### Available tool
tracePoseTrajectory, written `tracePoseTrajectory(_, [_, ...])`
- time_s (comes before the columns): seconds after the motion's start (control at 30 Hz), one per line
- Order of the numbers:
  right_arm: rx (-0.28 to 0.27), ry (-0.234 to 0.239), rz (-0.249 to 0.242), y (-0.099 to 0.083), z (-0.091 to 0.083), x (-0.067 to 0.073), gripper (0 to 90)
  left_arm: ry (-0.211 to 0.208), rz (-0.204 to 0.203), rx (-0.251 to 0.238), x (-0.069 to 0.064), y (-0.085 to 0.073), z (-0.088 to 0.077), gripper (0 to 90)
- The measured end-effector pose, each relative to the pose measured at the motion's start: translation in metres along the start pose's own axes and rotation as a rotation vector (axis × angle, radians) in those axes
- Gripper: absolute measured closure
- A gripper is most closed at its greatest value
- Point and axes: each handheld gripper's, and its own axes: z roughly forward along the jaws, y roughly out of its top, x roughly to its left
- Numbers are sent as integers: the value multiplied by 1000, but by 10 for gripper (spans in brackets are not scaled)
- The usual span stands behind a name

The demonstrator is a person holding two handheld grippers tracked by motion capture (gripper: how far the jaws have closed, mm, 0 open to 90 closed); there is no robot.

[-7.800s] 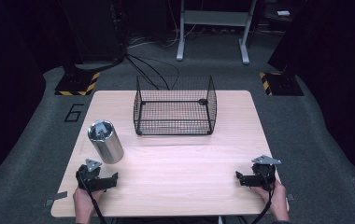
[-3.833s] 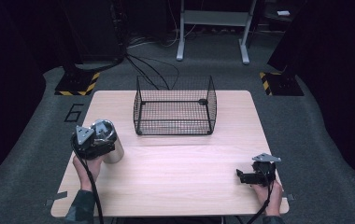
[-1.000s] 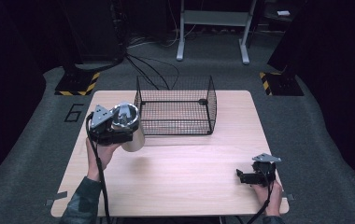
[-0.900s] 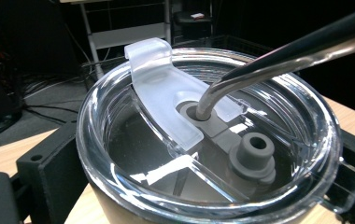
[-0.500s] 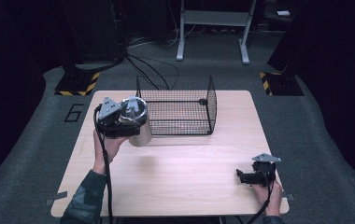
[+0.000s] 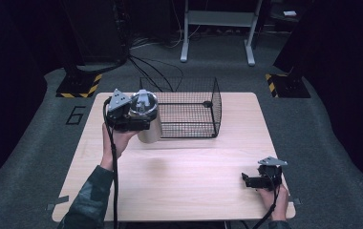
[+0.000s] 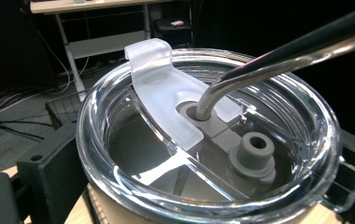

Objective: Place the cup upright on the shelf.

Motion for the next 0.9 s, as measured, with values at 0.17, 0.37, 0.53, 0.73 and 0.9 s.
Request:
tracePoseTrajectory(0.17, [-1, 0, -4, 0, 0, 0, 0, -1, 8, -12, -3, 10, 7, 37])
tracePoseTrajectory(0.37, [-2, -1, -2, 0, 0, 0, 0, -5, 21, -26, -8, 23, 14, 37])
tracePoseTrajectory(0.53, [-1, -1, 0, 0, 0, 0, 0, -5, 25, -33, -8, 32, 21, 37])
tracePoseTrajectory(0.73, [-4, -3, 1, 0, 0, 0, 0, 1, 24, -29, -8, 42, 33, 37])
tracePoseTrajectory(0.9, [-5, -3, 1, 0, 0, 0, 0, 4, 16, -43, -7, 50, 42, 37])
